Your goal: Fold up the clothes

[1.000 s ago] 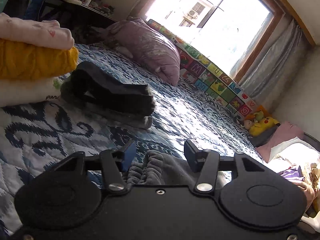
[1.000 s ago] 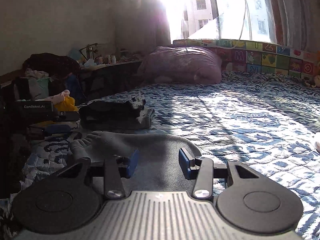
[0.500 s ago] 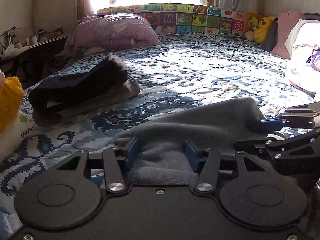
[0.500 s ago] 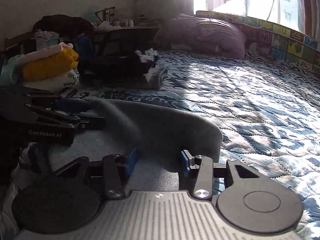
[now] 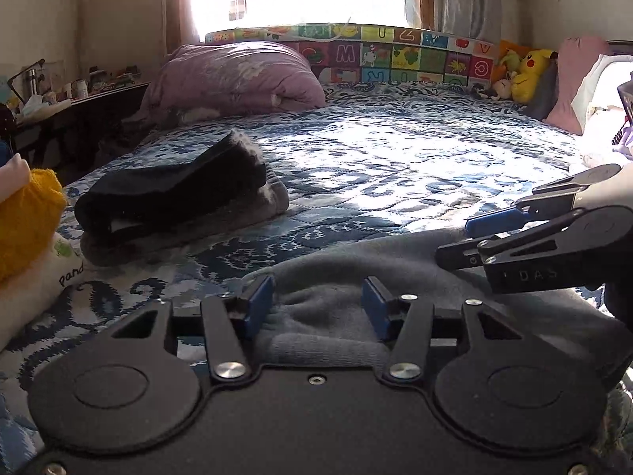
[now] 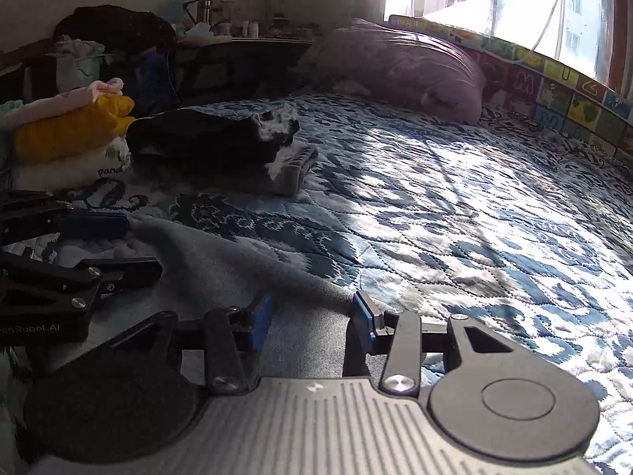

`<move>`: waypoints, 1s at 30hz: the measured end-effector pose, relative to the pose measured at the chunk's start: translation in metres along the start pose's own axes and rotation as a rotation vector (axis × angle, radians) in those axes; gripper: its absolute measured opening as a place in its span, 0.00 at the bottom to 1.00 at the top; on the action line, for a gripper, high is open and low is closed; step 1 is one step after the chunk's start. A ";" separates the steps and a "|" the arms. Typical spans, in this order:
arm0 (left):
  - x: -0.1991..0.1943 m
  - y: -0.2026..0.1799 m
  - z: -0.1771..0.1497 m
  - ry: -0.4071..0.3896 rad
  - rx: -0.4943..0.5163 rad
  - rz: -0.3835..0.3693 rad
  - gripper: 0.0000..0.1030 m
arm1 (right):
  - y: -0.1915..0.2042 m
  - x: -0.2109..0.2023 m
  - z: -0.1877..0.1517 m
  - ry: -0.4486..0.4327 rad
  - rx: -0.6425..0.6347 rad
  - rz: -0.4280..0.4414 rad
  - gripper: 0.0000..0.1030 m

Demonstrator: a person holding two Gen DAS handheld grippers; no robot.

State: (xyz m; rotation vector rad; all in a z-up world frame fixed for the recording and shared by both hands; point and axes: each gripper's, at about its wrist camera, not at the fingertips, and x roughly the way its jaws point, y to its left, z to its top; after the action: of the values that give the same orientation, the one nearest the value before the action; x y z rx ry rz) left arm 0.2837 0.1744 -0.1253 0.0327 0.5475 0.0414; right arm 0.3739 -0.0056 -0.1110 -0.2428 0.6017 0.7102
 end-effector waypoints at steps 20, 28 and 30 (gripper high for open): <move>-0.044 0.118 -0.044 0.068 -0.957 -0.207 0.74 | -0.064 -0.087 -0.075 -0.066 0.783 0.105 0.74; -0.024 0.116 -0.058 0.151 -1.074 -0.362 0.79 | -0.048 -0.063 -0.122 -0.068 0.962 0.236 0.79; -0.021 0.110 -0.055 0.155 -1.063 -0.373 0.83 | -0.051 -0.059 -0.122 -0.080 0.972 0.239 0.78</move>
State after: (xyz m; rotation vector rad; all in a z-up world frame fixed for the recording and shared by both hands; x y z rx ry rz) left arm 0.2334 0.2847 -0.1566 -1.1144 0.6239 -0.0328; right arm 0.3205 -0.1244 -0.1736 0.7645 0.8402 0.5797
